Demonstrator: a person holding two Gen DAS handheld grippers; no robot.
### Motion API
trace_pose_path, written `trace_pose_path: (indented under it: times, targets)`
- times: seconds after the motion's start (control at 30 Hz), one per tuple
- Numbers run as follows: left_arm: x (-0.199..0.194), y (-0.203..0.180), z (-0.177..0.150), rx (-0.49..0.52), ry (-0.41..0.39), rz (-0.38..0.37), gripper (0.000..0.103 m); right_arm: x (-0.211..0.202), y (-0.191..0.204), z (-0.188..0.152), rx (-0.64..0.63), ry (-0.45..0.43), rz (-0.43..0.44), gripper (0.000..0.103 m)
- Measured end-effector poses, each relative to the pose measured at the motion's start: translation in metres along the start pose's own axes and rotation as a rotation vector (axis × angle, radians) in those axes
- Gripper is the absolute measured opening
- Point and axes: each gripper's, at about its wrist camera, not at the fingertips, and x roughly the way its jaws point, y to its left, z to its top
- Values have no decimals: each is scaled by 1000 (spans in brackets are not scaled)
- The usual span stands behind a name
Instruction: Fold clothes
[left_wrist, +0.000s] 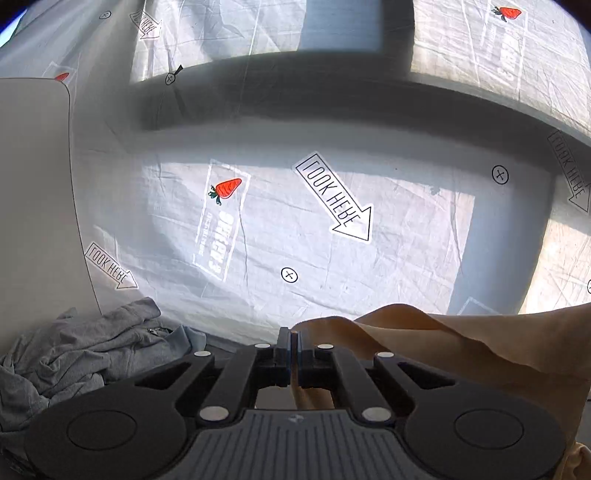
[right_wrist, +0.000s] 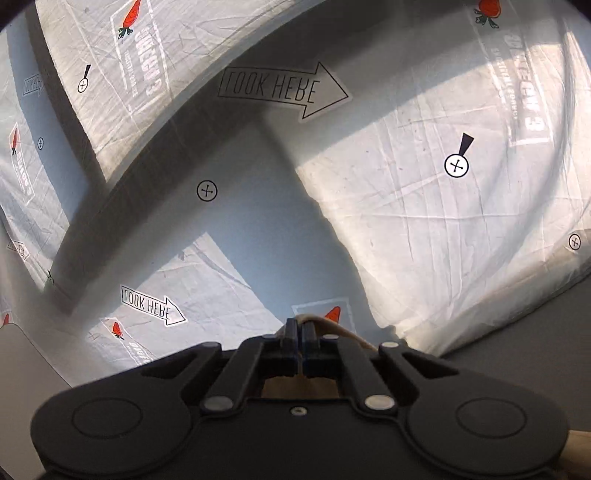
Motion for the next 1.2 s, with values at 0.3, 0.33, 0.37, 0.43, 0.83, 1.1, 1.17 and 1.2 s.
trace_pose_path:
  times: [0.3,0.33,0.37,0.43,0.83,1.1,1.17,1.2]
  targets:
    - [-92,-56,118,21,-389,-85,2,-129,15,104,-80,-334,78,2]
    - [-106,-59,126,18,-424,-92,2,-142,16,108,-80,-358,88,2]
    - [-119,-61,130,13,-448,-101,2,-154,17,111,-80,-381,98,2]
    - [-144,-64,135,10,-486,-119,2,-177,18,114,-80,-419,110,2]
    - [-242,-73,112,-81,-485,-215,2,-287,8,105,-103,-521,102,2]
    - [-288,-106,94,-186,-414,-423,2,-334,-18,133,-126,-621,2,2]
    - [-292,-113,86,-200,-383,-452,2,-337,-22,142,-136,-632,-11,2]
    - [-292,-115,82,-206,-364,-457,2,-337,-23,146,-143,-637,-18,2]
